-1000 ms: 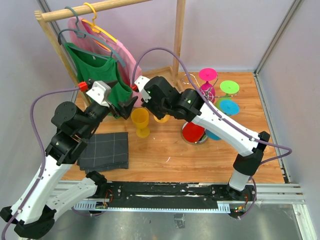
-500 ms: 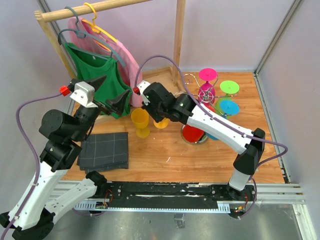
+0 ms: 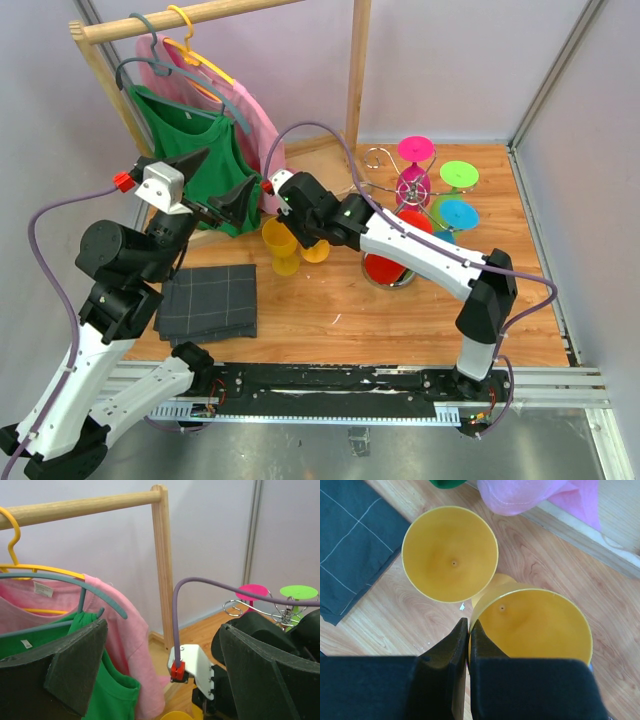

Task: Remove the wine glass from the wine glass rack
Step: Place the wine glass at the center of the board, then pick up the wine glass from the wine rack.

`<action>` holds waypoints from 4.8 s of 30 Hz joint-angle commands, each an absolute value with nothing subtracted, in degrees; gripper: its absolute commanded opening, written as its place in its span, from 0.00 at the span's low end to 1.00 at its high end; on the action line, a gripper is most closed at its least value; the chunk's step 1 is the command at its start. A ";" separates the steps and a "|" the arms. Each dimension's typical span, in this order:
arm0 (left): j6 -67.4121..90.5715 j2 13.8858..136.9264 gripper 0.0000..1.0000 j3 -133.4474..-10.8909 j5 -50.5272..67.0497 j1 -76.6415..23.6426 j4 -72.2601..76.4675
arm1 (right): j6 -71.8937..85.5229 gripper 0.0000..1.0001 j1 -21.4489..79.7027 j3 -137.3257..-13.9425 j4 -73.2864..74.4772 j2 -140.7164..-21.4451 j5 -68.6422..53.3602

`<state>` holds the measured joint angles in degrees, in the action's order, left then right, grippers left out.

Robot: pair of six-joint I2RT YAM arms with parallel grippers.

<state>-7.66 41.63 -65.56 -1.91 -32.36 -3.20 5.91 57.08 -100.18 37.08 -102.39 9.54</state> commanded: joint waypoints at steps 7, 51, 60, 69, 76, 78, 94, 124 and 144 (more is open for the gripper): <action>-7.88 41.22 0.99 -66.89 -2.69 -32.61 -1.14 | 7.44 0.01 56.03 -98.25 35.60 -104.59 8.04; -9.02 41.67 0.99 -65.65 1.35 -32.61 -0.76 | 8.61 0.71 56.77 -112.56 46.14 -93.57 13.56; -7.44 43.72 0.99 -65.80 4.72 -32.66 0.12 | 7.55 0.84 56.78 -112.76 40.58 -83.48 12.55; -5.48 46.03 0.99 -66.13 7.61 -32.61 0.79 | 9.81 0.86 55.44 -113.73 40.46 -77.12 18.85; -3.56 48.11 0.98 -67.40 9.10 -32.61 1.31 | 17.79 0.85 37.81 -111.36 44.61 -70.59 13.50; -3.23 48.17 0.98 -67.28 9.12 -32.65 1.33 | 18.36 0.85 31.97 -112.33 46.40 -70.21 9.36; 4.42 70.94 0.98 -93.44 20.18 -32.61 -6.59 | 19.85 0.99 12.19 -111.74 49.66 -70.75 2.55; 32.68 111.93 0.90 -131.40 47.97 -33.02 -2.29 | 23.83 0.98 9.11 -94.92 50.27 -56.95 3.16; 35.04 115.44 0.89 -126.28 32.44 -36.91 -6.36 | 23.73 0.99 9.06 -93.83 52.00 -55.17 6.08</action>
<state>34.39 115.42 -127.46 35.59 -36.62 -6.17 23.51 9.80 -94.85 51.35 -56.58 3.60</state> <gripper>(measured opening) 0.888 0.986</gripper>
